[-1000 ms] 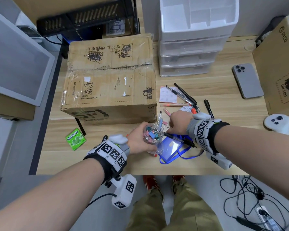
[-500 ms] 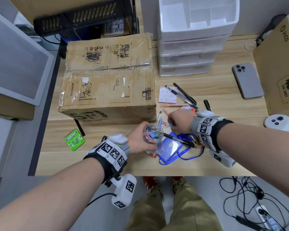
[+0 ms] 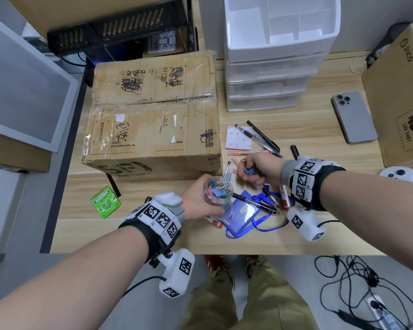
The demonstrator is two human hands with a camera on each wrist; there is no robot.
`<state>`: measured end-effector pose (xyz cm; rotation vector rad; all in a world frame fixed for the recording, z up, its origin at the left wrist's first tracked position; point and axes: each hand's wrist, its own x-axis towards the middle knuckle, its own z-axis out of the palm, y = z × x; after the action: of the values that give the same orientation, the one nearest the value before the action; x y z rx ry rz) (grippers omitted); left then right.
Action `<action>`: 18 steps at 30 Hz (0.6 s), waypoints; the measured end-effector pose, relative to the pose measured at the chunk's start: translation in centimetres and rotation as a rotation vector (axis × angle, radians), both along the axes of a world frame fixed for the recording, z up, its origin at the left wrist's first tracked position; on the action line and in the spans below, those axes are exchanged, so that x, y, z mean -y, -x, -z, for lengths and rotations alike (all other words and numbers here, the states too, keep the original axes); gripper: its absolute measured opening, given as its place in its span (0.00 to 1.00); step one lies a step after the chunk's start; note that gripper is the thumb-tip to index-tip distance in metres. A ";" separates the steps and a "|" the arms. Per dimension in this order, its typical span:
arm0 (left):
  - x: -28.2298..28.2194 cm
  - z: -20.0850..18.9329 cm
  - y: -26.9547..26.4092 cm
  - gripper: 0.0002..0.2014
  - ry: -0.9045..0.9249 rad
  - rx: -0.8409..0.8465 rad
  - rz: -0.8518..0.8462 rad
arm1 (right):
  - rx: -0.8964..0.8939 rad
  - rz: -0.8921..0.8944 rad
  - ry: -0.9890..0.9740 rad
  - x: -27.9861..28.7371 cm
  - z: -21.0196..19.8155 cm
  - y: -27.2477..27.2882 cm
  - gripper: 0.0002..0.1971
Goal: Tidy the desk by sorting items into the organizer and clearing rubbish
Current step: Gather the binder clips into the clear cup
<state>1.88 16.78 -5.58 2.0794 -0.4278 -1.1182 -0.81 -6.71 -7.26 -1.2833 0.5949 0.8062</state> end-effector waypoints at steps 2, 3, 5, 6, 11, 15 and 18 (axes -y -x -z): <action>0.1 -0.1 -0.1 0.37 0.012 -0.006 -0.006 | -0.005 0.029 -0.009 0.1 0.0 -0.2 0.17; 0.2 0.0 -0.1 0.37 0.015 -0.012 -0.011 | 0.000 0.027 -0.003 0.1 -0.1 -0.3 0.19; 0.2 0.0 -0.2 0.37 0.020 -0.022 -0.021 | 0.027 0.034 0.034 -0.1 -0.5 -0.7 0.21; 0.2 0.0 -0.2 0.37 0.019 -0.026 -0.022 | 0.037 0.036 0.079 -0.3 -0.4 -0.9 0.23; 0.3 0.1 -0.3 0.37 0.024 -0.032 -0.021 | 0.296 -0.302 0.535 -0.9 0.5 -1.5 0.19; 0.2 0.3 -0.4 0.37 0.019 -0.031 -0.018 | 0.500 -0.643 0.852 -1.3 -0.3 -1.5 0.12; 0.2 0.3 -0.4 0.39 0.011 -0.038 -0.014 | 0.554 -0.672 0.949 -1.2 0.3 -1.6 0.14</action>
<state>2.32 16.62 -5.91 2.0451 -0.4002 -1.1425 0.77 -5.56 -7.60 -2.5524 0.0401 0.6464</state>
